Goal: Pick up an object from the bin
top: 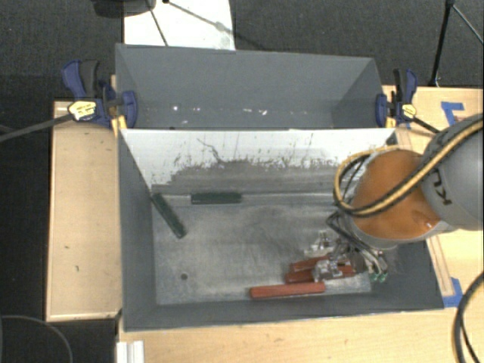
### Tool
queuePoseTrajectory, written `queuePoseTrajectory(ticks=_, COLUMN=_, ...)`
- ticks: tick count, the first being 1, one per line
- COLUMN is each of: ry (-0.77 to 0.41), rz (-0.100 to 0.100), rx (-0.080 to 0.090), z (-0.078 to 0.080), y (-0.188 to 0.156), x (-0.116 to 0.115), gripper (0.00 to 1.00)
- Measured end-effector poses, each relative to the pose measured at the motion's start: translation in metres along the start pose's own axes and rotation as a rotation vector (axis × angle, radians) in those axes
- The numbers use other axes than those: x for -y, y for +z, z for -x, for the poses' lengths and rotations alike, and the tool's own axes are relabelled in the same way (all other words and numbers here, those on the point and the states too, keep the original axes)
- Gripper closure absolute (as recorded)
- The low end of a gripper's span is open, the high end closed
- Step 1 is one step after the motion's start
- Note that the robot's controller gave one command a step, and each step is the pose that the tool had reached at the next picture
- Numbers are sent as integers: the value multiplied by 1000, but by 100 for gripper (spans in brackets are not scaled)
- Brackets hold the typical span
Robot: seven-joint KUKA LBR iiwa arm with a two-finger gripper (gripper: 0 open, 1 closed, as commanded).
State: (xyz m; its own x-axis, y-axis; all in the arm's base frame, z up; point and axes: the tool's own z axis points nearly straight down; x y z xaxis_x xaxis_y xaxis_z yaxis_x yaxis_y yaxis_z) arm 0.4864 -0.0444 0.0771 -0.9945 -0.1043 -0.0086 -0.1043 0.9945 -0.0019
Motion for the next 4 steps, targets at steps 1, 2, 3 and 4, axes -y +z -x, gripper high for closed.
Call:
queuePoseTrajectory(ticks=1, ry=0, rz=0, rx=0, z=0, y=0, x=0, gripper=100)
queuePoseTrajectory(ticks=2, ry=0, rz=0, rx=2, z=0, y=-2, x=0, gripper=100)
queuePoseTrajectory(ticks=3, ry=-1, rz=0, rx=0, z=0, y=-14, x=0, gripper=100)
queuePoseTrajectory(ticks=4, ry=-2, rz=1, rx=-2, z=0, y=-22, x=0, gripper=100)
